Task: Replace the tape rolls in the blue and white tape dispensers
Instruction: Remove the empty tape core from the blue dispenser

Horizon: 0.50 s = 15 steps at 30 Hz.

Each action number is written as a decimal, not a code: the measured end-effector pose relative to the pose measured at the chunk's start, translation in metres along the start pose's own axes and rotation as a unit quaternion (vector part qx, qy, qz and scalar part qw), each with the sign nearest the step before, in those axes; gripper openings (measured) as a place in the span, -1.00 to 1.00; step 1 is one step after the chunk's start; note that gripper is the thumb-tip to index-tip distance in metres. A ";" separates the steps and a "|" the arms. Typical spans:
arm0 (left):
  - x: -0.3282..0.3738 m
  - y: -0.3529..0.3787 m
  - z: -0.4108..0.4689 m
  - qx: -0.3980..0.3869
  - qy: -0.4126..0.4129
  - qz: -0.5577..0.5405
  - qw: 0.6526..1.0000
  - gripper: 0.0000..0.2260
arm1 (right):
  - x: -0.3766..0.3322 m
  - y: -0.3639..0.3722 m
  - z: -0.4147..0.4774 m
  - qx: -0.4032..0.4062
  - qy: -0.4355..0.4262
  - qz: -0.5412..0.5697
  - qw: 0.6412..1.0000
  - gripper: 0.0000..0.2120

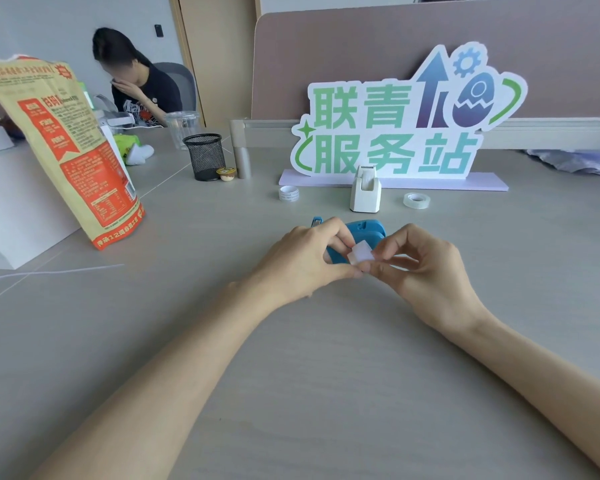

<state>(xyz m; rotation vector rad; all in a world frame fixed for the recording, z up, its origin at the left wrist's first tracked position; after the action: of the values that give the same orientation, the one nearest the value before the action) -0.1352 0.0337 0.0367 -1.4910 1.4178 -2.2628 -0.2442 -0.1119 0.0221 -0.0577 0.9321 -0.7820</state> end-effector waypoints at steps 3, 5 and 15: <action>0.001 -0.002 0.000 -0.017 -0.008 -0.020 1.000 -0.78 | 0.001 0.001 0.000 0.006 -0.013 -0.007 1.000 -0.63; 0.000 -0.008 0.000 -0.039 -0.019 -0.020 0.999 -0.82 | 0.004 0.000 -0.001 0.007 -0.016 -0.003 1.000 -0.66; -0.049 -0.053 0.015 0.064 -0.073 0.031 0.995 -0.90 | 0.002 0.017 -0.004 -0.150 -0.223 -0.168 0.949 -0.88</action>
<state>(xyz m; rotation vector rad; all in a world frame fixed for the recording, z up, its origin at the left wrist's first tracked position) -0.0776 0.0787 0.0430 -1.5151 1.2372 -2.1163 -0.2367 -0.0991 0.0117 -0.6497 0.6056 -0.8852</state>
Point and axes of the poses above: each hand's wrist, its own z-axis towards the middle knuckle, its own y-axis out of the palm, x = y × z, the point moved 1 cm from there along z, towards the middle knuckle, and after that the axes turned 14 degrees about -y, right-handed, at the moved point
